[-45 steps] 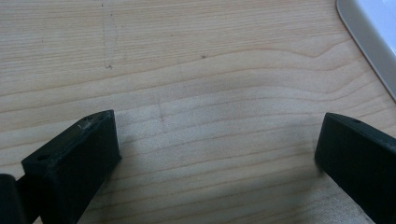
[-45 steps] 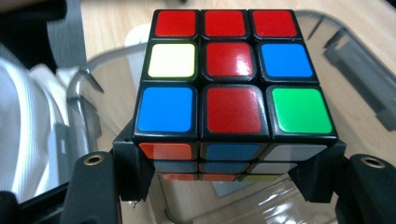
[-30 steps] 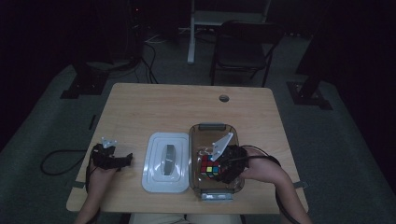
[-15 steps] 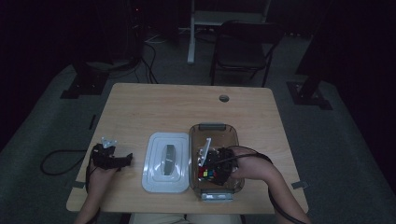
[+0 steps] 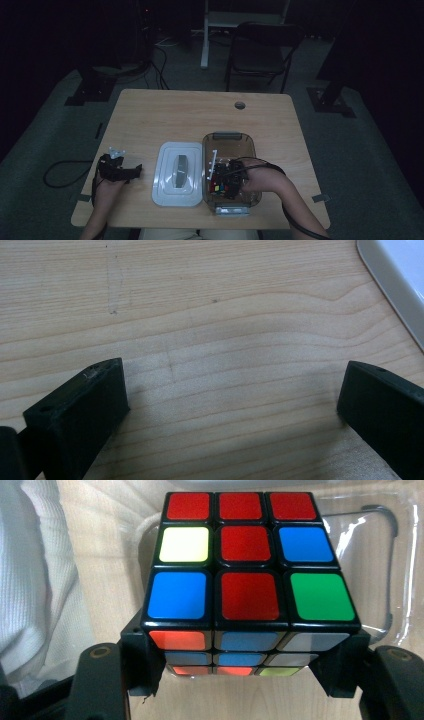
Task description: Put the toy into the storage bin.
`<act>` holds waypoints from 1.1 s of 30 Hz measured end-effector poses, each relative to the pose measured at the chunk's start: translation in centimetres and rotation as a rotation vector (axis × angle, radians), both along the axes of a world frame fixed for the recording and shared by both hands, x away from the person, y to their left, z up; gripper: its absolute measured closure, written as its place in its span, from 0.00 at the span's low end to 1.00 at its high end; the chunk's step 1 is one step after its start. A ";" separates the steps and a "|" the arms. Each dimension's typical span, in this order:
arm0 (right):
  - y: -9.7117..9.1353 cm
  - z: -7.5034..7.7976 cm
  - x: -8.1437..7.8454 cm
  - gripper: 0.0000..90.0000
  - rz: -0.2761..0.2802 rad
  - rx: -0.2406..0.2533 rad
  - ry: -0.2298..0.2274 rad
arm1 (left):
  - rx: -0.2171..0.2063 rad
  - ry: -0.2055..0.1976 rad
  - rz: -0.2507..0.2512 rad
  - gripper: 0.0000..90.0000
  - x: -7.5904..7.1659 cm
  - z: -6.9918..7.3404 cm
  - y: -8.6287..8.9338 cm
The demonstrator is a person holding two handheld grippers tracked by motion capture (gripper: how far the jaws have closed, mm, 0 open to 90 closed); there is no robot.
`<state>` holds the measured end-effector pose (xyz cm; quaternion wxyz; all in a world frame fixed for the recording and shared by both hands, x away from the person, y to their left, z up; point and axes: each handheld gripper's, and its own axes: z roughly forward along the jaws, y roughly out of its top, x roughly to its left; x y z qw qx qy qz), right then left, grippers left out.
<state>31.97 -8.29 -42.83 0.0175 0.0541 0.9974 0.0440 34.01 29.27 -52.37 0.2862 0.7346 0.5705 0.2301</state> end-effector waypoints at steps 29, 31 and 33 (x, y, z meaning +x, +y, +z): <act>-1.7 1.5 0.3 0.29 -0.072 0.150 0.023 | 0.000 0.000 -0.001 0.01 0.0 0.0 0.0; -2.1 1.9 0.2 0.26 -0.091 0.195 0.020 | 0.001 0.000 -0.001 0.01 0.0 0.0 0.0; -2.5 2.2 0.1 0.23 -0.112 0.234 0.001 | 0.001 0.000 -0.001 0.01 0.0 0.0 0.0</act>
